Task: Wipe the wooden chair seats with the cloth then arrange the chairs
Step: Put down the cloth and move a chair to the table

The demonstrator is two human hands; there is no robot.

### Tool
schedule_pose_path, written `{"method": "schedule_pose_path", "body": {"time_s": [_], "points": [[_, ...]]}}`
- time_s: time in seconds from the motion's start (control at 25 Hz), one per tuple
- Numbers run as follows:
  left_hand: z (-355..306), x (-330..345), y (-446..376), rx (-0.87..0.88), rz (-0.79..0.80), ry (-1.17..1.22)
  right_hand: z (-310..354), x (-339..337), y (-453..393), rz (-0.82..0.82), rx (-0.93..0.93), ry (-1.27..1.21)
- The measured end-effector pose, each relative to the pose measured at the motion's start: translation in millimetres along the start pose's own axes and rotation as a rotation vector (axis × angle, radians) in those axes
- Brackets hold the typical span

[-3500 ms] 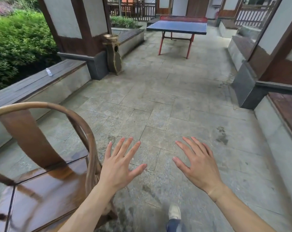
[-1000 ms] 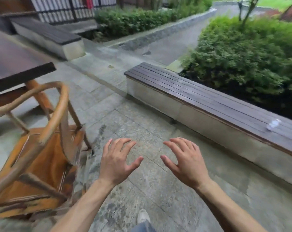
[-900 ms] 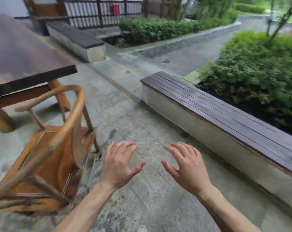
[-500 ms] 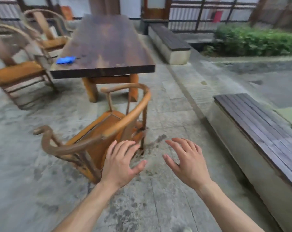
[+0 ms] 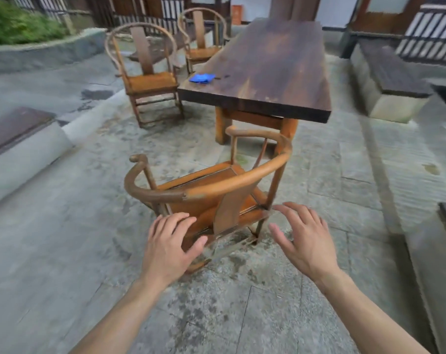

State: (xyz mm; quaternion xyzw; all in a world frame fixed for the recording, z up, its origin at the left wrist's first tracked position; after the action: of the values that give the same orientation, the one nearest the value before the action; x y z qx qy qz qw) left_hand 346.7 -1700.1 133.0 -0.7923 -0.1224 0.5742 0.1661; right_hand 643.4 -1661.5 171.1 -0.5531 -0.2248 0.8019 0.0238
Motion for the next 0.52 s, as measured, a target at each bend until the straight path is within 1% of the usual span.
{"method": "schedule_pose_path", "body": {"time_s": [0.08, 0.16, 0.28, 0.36, 0.44, 0.52], "points": [[7.8, 6.1, 0.6, -0.031, -0.042, -0.016, -9.3, 16.4, -9.0, -0.005, -0.014, -0.035], [25.7, 22.4, -0.1, -0.088, -0.066, -0.038, -19.5, 48.9, -19.8, 0.027, -0.033, -0.054], [67.6, 66.9, 2.5, -0.280, -0.060, 0.030, -37.9, 123.0, -38.9, 0.119, 0.025, -0.085], [104.6, 117.3, 17.2, -0.418, -0.098, 0.079, -48.5, 191.6, -45.2, 0.130, 0.071, -0.151], [142.0, 171.1, 29.9, -0.542, -0.200, 0.144, -56.5, 257.7, -46.3, 0.023, 0.145, -0.325], [176.9, 227.3, 30.4, -0.596, -0.347, 0.271, -66.7, 322.5, -47.4, -0.154, 0.197, -0.524]]}}
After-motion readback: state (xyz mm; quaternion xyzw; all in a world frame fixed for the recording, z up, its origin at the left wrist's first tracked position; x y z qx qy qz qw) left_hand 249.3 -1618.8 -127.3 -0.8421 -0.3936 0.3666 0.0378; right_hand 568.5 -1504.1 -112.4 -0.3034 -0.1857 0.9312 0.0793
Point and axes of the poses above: each hand's wrist, its own y-axis away from the middle knuckle, its own x-axis out of the palm, z = x × y, the point moved 3 cm from there along -y, towards the middle knuckle, and after that the axes turned 1 degree about -x, right-handed, at the moved point
